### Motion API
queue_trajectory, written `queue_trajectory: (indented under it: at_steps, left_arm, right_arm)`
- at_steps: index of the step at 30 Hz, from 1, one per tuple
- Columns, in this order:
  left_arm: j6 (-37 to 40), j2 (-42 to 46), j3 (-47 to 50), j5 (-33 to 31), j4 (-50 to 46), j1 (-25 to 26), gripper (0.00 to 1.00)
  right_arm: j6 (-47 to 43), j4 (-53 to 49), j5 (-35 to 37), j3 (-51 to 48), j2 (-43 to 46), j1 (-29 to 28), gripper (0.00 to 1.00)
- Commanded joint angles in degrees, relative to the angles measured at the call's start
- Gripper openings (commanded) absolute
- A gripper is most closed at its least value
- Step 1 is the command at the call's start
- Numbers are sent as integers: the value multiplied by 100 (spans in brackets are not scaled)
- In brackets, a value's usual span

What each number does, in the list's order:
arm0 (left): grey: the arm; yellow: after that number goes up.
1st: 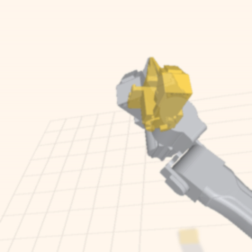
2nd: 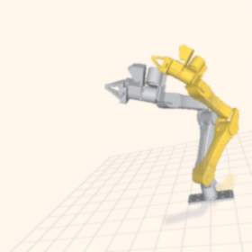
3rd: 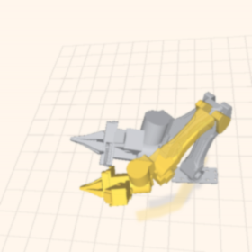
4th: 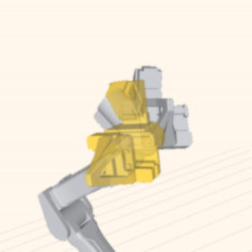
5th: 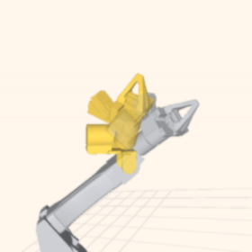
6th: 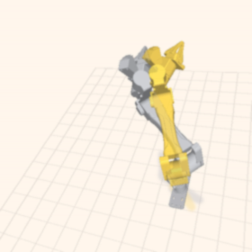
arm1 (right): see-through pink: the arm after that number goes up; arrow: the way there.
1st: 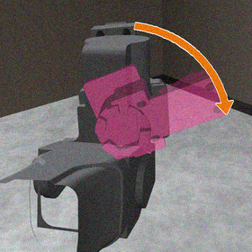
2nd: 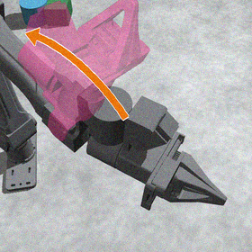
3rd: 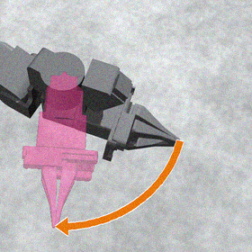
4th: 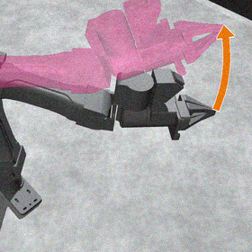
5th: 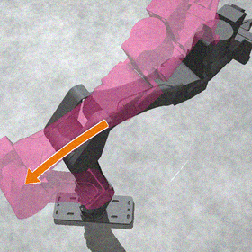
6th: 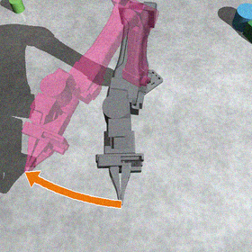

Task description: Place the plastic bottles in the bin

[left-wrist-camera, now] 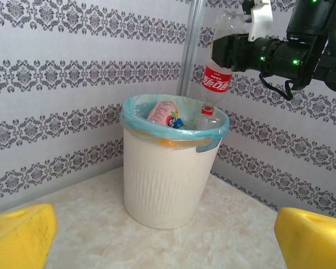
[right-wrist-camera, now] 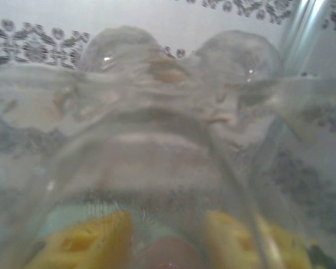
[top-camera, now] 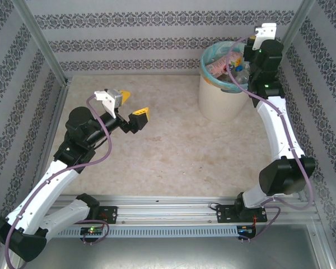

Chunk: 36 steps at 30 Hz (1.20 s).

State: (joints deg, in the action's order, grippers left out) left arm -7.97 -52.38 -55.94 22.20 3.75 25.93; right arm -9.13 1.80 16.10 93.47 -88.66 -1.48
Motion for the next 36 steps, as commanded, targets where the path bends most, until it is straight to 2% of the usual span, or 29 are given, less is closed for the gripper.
queue_trajectory:
  at_steps: [1, 11, 18, 28, 31, 36]
  left_arm:
    - [-13, 96, 99, -116, -80, 71, 100]
    - [-40, 43, 201, -139, -192, 76, 100]
    - [-32, 24, 246, -147, -276, 70, 100]
    - [-45, -3, 298, -199, -286, 70, 100]
    - [-37, 0, 298, -228, -287, 72, 100]
    - [-38, -42, 260, -225, -262, 72, 100]
  right_arm:
    - [204, 115, 139, -128, 105, 117, 38]
    - [789, -953, -358, 193, -520, 352, 40]
    - [1218, -1193, -629, -42, -891, 549, 40]
    - [1181, -1926, -859, 370, -1457, 613, 42]
    - [1298, -1960, -941, 511, -1297, 581, 51]
    - [1356, -2175, -1018, 1209, -998, 398, 76]
